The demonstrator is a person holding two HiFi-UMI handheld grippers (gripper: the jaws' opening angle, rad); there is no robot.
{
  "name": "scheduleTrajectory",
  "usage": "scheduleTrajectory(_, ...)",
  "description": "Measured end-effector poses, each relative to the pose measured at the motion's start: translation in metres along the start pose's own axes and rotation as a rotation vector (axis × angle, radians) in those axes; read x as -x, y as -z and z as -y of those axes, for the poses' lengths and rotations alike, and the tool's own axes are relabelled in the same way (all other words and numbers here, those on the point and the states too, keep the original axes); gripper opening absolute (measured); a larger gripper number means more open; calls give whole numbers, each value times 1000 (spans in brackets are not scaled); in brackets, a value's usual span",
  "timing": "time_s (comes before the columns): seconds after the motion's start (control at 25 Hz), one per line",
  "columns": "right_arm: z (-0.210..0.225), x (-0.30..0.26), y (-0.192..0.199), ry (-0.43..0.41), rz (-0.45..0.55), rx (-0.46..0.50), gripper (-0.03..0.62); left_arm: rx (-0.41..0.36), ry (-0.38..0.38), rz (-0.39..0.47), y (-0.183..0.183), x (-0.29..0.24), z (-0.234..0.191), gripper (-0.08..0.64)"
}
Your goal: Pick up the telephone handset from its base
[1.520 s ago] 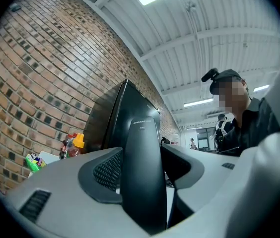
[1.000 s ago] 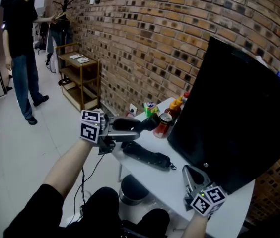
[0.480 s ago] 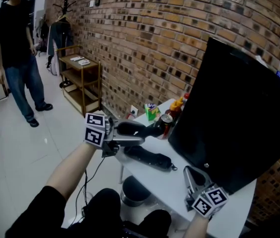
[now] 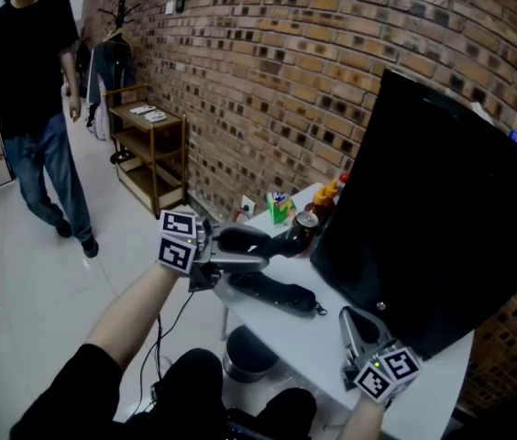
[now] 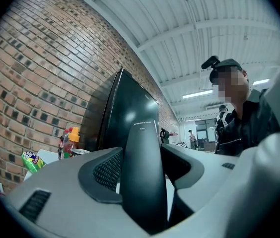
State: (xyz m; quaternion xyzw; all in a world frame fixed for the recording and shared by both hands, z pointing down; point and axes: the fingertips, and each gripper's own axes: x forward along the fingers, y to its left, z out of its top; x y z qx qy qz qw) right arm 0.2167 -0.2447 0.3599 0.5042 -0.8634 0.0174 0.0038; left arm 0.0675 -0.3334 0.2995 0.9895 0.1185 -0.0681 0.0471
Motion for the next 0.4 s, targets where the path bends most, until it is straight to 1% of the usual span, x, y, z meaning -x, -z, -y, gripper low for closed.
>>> scheduleTrajectory(0.28,1,-1,0,-1,1,0,8,-3,-1,-3,0,0,0,253)
scheduleTrajectory(0.4,0,-2,2,-5,-1,-3,8,-18,-5,-6,-2,3,2,253)
